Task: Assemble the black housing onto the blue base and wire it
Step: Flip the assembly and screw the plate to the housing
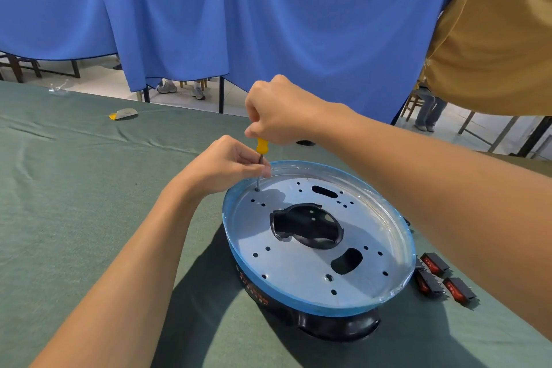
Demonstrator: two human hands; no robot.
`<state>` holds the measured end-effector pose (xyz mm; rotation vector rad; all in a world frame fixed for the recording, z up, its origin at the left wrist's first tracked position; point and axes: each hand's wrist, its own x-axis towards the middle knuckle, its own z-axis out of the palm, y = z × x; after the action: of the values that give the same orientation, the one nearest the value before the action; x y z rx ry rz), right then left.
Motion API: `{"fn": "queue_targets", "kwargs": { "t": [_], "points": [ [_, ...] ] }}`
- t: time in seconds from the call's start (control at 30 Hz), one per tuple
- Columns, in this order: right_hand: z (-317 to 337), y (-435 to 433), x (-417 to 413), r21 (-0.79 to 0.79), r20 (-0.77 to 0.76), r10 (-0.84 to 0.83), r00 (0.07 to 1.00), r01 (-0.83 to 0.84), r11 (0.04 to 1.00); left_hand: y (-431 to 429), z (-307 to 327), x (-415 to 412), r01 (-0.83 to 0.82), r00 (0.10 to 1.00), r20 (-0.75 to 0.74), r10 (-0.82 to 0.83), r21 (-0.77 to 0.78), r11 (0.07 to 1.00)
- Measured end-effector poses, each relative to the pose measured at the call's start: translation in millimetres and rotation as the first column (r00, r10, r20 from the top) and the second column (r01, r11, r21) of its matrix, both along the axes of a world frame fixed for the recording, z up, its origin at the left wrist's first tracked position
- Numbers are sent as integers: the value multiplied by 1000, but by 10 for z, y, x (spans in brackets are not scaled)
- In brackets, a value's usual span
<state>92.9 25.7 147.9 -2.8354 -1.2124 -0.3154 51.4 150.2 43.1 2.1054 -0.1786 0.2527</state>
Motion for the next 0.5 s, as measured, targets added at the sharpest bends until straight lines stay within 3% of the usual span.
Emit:
{"fn": "queue_targets", "kwargs": {
  "t": [0.13, 0.23, 0.33, 0.43, 0.5],
  "points": [
    [-10, 14, -22, -21, 40, -6, 999, 7, 1000, -9, -14, 5, -54, 997, 55, 56, -27, 998],
    [18, 40, -30, -69, -53, 71, 996, -74, 995, 22, -6, 10, 19, 1000, 9, -19, -14, 1000],
    [12, 17, -5, -38, -30, 55, 998, -56, 998, 1, -14, 12, 58, 998, -16, -58, -11, 998],
    [-40, -27, 33, -2, 13, -34, 999, 34, 999, -28, -64, 18, -58, 997, 46, 58, -17, 998],
    [-54, -47, 44, 1, 19, -58, 998, 58, 998, -20, -71, 31, -96, 992, 91, 89, 76, 992]
  ]
}}
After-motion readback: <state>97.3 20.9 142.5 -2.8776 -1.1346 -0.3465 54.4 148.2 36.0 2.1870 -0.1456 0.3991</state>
